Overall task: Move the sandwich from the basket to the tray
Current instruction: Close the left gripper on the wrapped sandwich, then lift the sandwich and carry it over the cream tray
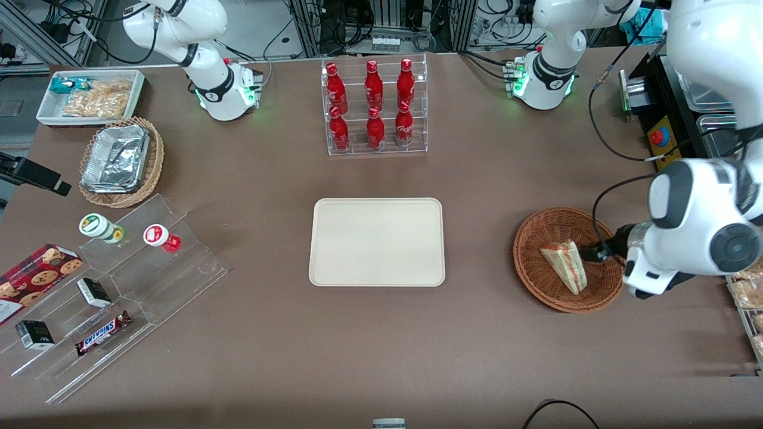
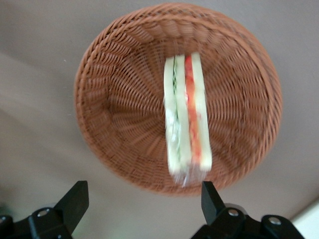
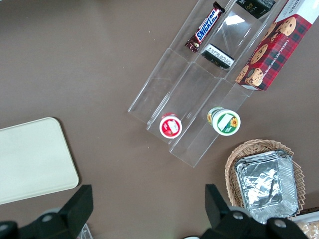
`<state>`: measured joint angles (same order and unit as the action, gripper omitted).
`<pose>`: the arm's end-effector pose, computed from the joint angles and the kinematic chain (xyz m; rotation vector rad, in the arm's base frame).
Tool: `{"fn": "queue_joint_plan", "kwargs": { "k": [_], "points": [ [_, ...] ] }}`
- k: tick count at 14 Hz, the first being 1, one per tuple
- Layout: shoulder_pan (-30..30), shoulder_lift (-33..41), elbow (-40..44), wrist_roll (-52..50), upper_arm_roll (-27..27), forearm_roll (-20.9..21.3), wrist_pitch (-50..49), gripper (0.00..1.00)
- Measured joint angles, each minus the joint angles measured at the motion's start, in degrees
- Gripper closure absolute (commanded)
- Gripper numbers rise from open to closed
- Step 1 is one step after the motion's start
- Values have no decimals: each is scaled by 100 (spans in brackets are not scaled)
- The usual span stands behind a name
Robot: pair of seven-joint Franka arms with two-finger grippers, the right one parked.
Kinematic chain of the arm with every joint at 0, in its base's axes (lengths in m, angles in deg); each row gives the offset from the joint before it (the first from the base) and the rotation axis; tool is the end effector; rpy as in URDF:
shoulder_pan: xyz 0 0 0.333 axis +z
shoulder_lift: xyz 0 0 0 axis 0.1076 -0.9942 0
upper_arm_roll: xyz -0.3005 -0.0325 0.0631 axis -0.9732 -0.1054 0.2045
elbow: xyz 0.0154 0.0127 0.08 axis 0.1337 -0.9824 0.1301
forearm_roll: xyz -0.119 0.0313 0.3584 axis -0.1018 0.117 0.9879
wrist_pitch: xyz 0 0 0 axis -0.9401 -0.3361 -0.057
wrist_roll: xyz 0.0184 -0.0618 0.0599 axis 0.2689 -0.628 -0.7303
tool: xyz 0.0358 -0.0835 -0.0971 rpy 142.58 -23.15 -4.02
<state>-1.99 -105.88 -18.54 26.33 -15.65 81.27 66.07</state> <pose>0.6194 -0.0280 0.3064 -2.9288 -0.7547 0.4756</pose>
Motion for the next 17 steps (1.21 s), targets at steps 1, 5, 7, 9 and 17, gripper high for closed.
{"fn": "queue_joint_plan", "kwargs": {
  "k": [1, 5, 7, 9, 17],
  "points": [
    [1, -113, -47, -184, 0, -3, 152, 0],
    [3, -394, -130, -373, 0, -83, 640, 0],
    [2, -487, -488, -382, 0, -128, 1270, 0],
    [2, -552, -918, -386, 0, -150, 1861, 19],
    [-44, -301, -892, -308, -107, -156, 1541, 89]
  ]
}}
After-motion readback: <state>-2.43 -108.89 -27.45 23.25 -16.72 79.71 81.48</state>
